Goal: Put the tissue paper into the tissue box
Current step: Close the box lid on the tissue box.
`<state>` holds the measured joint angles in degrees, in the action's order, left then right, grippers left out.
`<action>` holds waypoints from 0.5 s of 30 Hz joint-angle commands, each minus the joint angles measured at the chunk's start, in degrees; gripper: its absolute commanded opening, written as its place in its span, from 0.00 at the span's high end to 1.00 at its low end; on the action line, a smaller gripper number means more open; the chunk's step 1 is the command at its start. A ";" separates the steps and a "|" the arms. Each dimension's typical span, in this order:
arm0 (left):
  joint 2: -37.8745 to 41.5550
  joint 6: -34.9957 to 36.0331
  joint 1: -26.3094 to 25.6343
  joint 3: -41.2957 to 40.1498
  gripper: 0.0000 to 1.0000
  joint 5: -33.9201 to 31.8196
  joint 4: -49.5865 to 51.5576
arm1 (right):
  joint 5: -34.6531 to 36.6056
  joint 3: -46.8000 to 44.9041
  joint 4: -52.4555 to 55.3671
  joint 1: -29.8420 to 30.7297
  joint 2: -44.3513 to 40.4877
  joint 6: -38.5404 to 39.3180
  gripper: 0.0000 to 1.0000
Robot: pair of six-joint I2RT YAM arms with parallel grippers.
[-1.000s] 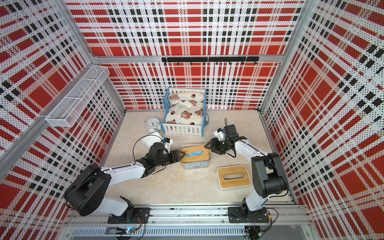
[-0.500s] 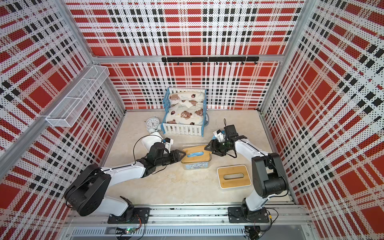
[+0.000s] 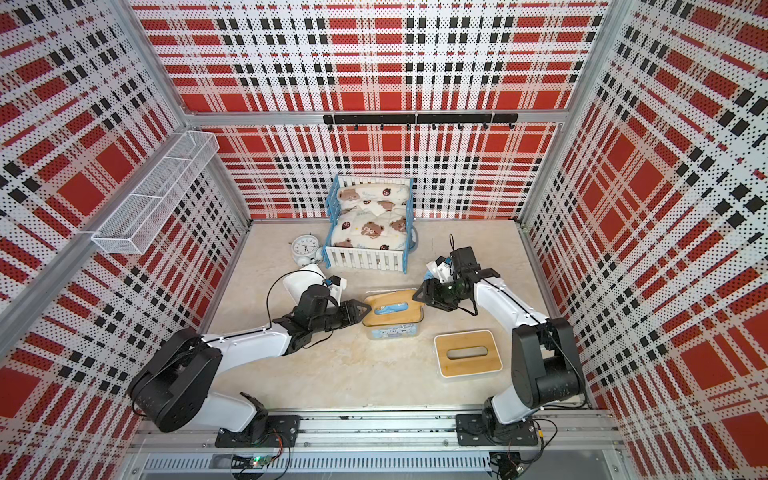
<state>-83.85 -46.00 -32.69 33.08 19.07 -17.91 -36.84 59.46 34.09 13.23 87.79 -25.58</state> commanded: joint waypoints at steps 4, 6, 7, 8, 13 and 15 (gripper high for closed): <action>0.80 0.47 -0.54 0.85 0.48 0.27 -0.55 | -0.40 -2.18 0.60 0.80 -3.58 -0.14 0.45; 0.71 0.38 -0.56 0.85 0.48 0.27 -0.69 | -0.80 -2.91 -0.17 1.41 -3.76 -0.85 0.47; 0.70 0.38 -0.63 0.85 0.48 0.22 -0.72 | -1.08 -3.30 -0.68 1.71 -3.77 -1.17 0.49; 0.62 0.33 -0.70 0.93 0.48 0.19 -0.65 | -1.34 -3.70 -1.21 1.92 -3.77 -1.59 0.50; 0.63 0.12 -1.52 1.36 0.48 -0.08 -0.66 | -3.52 -6.00 -4.84 2.59 -4.06 -4.21 0.55; 0.54 -0.01 -1.84 1.46 0.48 -0.39 -0.72 | -4.52 -6.99 -6.63 2.68 -4.53 -5.53 0.57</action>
<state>-83.85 -46.06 -33.32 33.08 18.41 -17.69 -38.09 53.84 30.81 15.20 84.93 -28.75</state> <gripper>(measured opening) 0.517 0.431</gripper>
